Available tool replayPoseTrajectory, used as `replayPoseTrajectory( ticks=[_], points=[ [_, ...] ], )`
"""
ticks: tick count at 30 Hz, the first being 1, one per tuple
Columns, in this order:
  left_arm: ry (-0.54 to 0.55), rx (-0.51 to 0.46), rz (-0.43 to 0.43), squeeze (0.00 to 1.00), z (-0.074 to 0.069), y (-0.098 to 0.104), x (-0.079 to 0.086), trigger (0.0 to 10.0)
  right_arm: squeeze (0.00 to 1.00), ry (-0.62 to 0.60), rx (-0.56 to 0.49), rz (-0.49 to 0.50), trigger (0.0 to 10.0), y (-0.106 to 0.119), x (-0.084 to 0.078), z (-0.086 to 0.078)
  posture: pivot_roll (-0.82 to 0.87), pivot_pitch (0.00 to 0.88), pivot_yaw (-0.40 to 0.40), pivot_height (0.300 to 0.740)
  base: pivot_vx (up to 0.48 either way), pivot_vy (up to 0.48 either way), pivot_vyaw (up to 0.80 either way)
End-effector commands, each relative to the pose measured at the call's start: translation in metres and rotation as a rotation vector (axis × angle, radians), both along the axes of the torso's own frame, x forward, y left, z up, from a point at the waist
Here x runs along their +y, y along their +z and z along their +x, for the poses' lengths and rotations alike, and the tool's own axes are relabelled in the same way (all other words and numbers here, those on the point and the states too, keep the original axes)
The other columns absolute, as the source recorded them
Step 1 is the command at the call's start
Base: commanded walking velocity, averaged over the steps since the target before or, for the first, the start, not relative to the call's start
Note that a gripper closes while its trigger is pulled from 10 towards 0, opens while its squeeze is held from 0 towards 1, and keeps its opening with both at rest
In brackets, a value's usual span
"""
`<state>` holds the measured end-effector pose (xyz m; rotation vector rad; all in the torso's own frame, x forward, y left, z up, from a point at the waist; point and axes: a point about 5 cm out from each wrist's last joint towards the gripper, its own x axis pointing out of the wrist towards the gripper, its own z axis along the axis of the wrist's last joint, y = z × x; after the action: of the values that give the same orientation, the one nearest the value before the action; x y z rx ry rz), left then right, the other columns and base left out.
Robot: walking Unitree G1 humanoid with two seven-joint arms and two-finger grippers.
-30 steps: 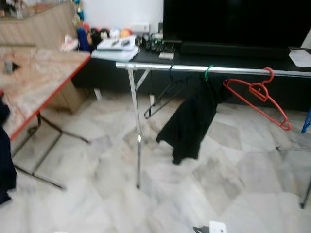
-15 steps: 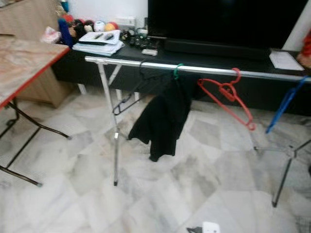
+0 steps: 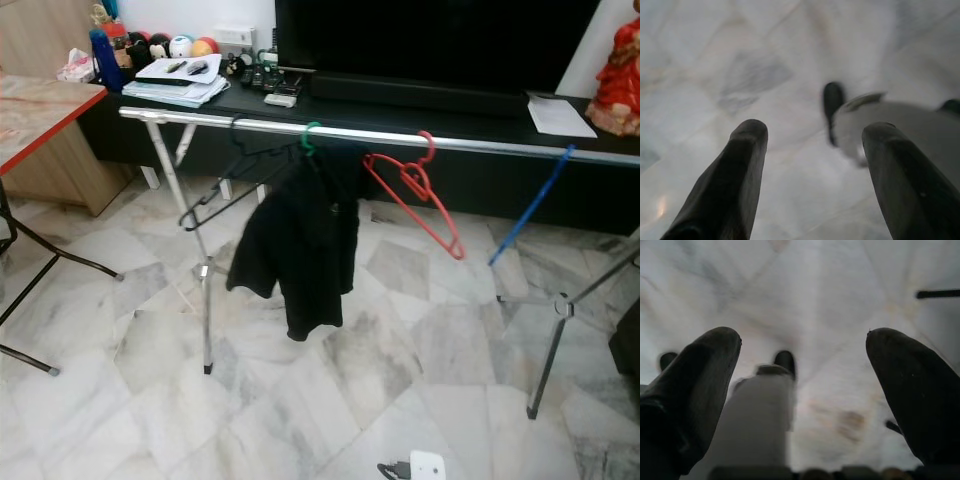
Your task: Hang hanger
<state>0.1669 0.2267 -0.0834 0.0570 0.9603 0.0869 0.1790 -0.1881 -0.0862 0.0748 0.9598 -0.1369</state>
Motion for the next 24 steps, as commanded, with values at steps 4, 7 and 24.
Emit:
replayPoseTrajectory(
  ticks=[4, 7, 24],
  points=[
    [0.002, 0.048, -0.005, 0.0, -0.009, -0.006, -0.006, 10.0, 0.0, -0.017, 0.033, -0.001, 10.0, -0.004, -0.004, -0.008, 0.0, 0.145, -0.013, 0.74, 0.0, 0.0, -0.32],
    [-0.003, 0.043, -0.015, 0.0, -0.004, -0.005, -0.013, 10.0, 0.0, -0.018, 0.033, -0.002, 10.0, -0.004, -0.003, -0.008, 0.0, 0.145, -0.011, 0.74, 0.0, 0.0, -0.79],
    [-0.034, 0.049, 0.008, 0.0, -0.004, -0.005, -0.012, 10.0, 0.0, -0.017, 0.042, 0.001, 10.0, -0.005, -0.001, -0.01, 0.0, 0.145, -0.001, 0.74, 0.0, -0.085, -0.79]
  ],
)
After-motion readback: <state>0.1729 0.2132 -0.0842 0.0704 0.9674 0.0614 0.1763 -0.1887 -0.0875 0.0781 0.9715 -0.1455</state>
